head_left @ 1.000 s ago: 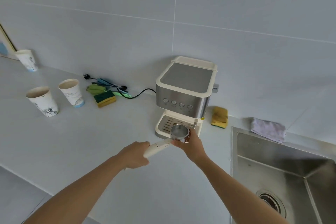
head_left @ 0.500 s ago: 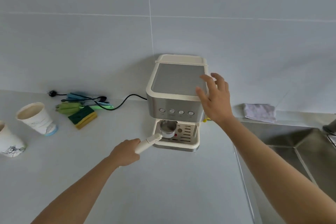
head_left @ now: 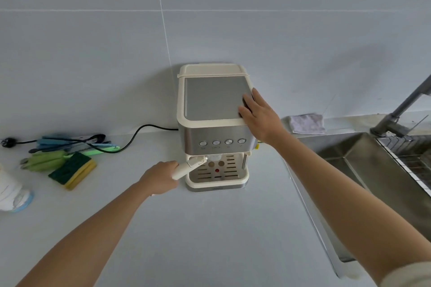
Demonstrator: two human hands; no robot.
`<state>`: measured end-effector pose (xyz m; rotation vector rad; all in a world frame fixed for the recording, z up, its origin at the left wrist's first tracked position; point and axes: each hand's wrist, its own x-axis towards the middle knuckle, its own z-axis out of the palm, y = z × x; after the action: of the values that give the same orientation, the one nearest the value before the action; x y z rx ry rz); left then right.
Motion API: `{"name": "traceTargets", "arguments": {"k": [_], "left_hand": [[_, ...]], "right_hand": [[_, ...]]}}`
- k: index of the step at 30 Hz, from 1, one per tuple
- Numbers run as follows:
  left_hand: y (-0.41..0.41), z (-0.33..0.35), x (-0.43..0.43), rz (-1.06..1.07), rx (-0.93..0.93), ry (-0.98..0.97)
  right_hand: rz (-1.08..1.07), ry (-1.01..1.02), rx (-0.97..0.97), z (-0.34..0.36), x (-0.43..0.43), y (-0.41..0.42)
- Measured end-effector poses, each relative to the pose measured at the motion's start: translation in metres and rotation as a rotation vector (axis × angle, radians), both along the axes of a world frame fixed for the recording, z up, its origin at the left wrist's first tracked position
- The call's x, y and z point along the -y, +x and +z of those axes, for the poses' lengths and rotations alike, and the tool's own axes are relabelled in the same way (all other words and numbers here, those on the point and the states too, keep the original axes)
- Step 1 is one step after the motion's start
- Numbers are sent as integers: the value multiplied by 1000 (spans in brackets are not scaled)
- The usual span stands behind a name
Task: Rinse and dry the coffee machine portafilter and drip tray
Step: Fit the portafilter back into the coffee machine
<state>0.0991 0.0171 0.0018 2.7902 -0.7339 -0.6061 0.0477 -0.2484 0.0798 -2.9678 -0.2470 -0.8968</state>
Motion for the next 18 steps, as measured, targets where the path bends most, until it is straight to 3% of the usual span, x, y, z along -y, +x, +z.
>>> {"name": "traceTargets", "arguments": {"k": [3,10,18], "left_hand": [[7,0,2,6,-20,-29],[19,0,8,25,-83,-102],[32,-3,4,53,-135,-183]], "right_hand": [[30,-103,102,-6,5,5],[12,-106,28,-5,7,5],[45,-106,70,-3,4,3]]}}
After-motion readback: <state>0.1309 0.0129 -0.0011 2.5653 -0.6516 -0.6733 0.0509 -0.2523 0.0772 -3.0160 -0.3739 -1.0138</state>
